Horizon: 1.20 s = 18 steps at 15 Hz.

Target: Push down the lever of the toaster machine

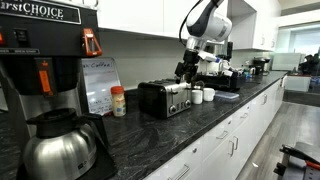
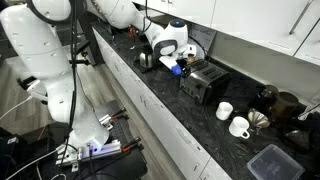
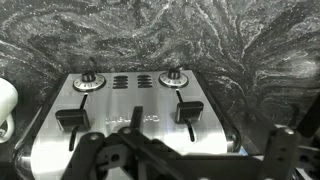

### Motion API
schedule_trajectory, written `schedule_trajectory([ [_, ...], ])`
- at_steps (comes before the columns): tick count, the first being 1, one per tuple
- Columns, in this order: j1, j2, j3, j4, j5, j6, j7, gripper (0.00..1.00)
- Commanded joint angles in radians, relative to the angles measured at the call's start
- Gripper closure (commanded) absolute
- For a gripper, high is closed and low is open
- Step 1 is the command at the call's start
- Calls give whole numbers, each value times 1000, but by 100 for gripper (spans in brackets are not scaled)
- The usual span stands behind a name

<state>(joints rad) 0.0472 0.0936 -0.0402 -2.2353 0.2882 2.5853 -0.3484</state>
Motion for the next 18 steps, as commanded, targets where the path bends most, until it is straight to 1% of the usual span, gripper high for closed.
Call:
schedule_trajectory([
  [1,-40,77,40,84,18,-41,-38,25],
  [2,-44,91,47,94,15,-42,-38,26],
  [5,-55,120,69,117,14,-43,-41,49],
  [8,-64,141,85,135,5,-45,-38,69],
  [9,-66,145,90,140,1,-46,-37,77],
  [12,-70,156,98,156,-7,-49,-36,96],
  [14,-72,158,101,162,-12,-50,-35,100],
  [18,-77,167,99,164,-21,-47,-41,100],
])
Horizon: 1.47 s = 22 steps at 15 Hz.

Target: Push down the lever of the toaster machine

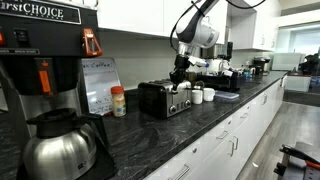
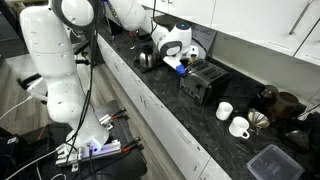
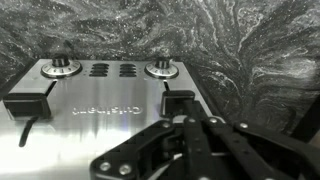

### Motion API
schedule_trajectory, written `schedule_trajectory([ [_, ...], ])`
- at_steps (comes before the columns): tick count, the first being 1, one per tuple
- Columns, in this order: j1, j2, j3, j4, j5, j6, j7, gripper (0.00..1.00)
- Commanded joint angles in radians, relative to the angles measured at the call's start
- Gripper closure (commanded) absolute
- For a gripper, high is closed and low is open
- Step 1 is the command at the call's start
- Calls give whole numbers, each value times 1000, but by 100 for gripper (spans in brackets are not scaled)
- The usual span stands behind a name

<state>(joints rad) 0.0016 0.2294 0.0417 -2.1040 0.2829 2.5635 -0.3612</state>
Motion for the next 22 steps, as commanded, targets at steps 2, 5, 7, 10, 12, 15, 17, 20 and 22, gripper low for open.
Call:
schedule_trajectory([
  [2,-36,41,15,32,-22,-23,-34,100],
  [5,-45,63,15,29,-33,-14,-46,100],
  [7,-49,75,17,27,-40,-9,-51,100],
  [10,-49,88,19,19,-52,5,-54,100],
  [12,-47,96,22,16,-60,17,-52,100],
  [15,-51,113,29,13,-63,39,-58,100],
  [17,-54,124,32,10,-63,55,-65,100],
  [20,-61,143,37,3,-63,85,-75,100],
  [22,-62,148,42,-8,-65,107,-78,100],
])
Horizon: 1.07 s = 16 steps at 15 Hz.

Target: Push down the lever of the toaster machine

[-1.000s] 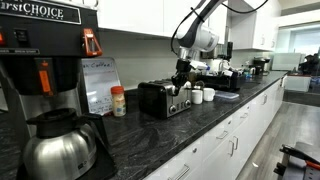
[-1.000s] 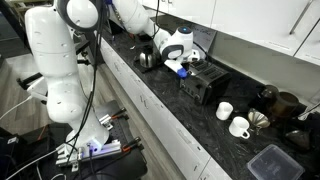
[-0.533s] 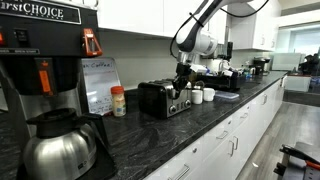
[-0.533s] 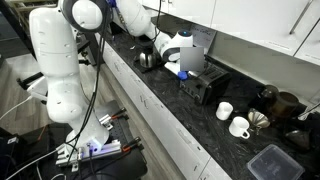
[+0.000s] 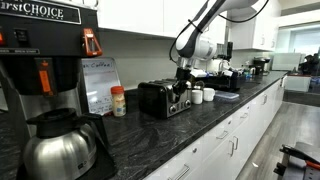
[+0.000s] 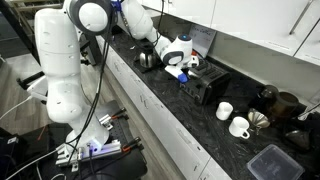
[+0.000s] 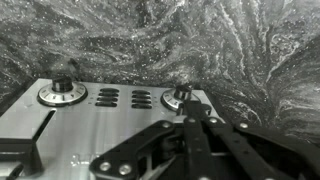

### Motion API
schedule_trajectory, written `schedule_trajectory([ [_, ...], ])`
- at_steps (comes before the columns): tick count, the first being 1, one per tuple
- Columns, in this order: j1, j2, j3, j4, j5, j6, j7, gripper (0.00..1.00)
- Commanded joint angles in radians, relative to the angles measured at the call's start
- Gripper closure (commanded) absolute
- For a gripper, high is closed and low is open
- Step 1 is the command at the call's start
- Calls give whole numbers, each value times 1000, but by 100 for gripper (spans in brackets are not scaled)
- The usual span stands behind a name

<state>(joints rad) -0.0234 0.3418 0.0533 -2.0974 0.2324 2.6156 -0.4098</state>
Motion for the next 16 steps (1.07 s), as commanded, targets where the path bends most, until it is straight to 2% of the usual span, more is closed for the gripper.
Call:
schedule_trajectory([
  [1,-39,38,34,-19,-14,64,-30,100],
  [11,-47,26,52,-53,-22,110,-28,100],
  [16,-31,-24,40,-63,-78,99,3,100],
])
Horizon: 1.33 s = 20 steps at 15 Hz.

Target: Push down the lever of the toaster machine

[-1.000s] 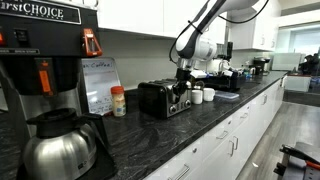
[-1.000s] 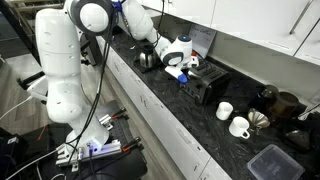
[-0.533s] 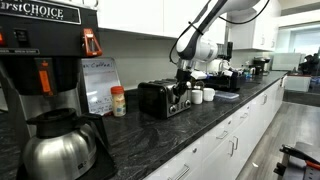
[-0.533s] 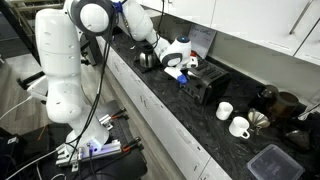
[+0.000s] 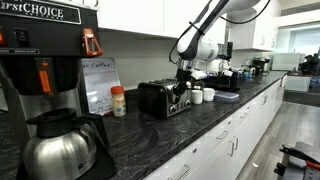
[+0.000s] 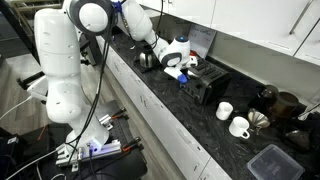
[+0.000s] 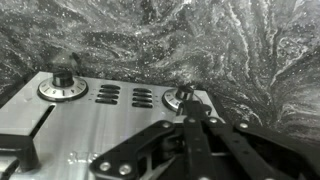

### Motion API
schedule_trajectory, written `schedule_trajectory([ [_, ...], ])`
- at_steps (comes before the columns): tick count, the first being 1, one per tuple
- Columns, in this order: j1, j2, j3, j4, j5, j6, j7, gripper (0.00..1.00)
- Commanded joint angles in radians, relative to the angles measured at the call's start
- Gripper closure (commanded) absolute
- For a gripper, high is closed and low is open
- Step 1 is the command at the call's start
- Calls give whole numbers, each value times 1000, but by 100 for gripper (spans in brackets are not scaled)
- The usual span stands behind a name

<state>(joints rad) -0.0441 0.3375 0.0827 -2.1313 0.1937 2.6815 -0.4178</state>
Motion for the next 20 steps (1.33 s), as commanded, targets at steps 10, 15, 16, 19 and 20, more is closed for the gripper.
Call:
schedule_trajectory([
  [10,17,-201,-3,-88,-125,-10,61,100],
  [15,27,-310,-10,-143,-133,-83,72,100],
  [16,29,-336,-12,-160,-133,-102,77,100],
  [19,37,-415,-19,-203,-134,-166,71,67],
  [20,39,-444,-22,-218,-133,-188,70,59],
])
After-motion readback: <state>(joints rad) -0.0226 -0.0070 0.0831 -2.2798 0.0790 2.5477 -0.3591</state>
